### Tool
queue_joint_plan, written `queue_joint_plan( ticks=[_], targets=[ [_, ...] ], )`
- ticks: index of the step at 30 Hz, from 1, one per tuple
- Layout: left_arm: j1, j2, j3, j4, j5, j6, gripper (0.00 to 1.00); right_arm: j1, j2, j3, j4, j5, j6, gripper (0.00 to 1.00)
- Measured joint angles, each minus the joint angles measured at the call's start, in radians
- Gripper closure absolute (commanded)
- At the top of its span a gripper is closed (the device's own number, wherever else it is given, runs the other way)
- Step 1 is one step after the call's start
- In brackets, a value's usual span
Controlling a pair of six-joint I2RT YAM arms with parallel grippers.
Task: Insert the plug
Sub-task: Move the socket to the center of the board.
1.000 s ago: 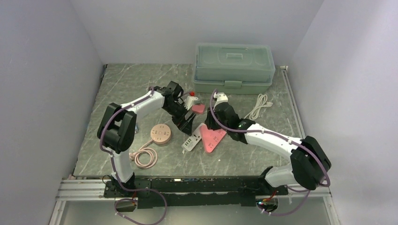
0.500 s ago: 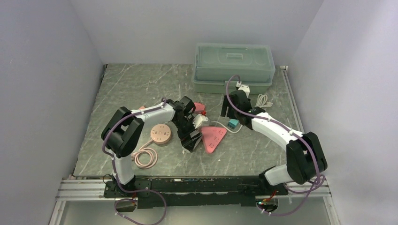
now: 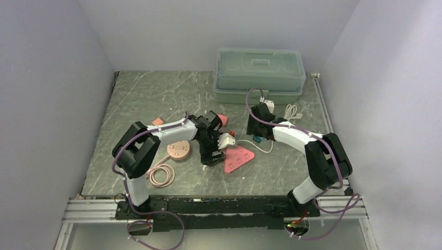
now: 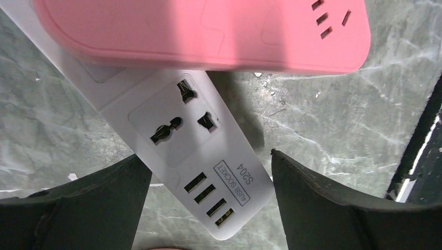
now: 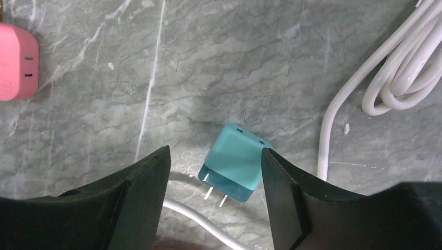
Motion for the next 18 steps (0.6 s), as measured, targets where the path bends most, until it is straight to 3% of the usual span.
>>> queue_joint_plan(
  ticks=[12,18],
  targets=[
    [-0.088,0.022,0.028,-0.014,-0.006,0.08,0.11,-0.006,0.016,0.019,-0.044,0.033,0.017,0.36],
    [-0.143,0.045,0.064,-0.026,0.036,0.049,0.0,-0.006,0.016,0.019,-0.06,0.051,0.022,0.34]
  ],
)
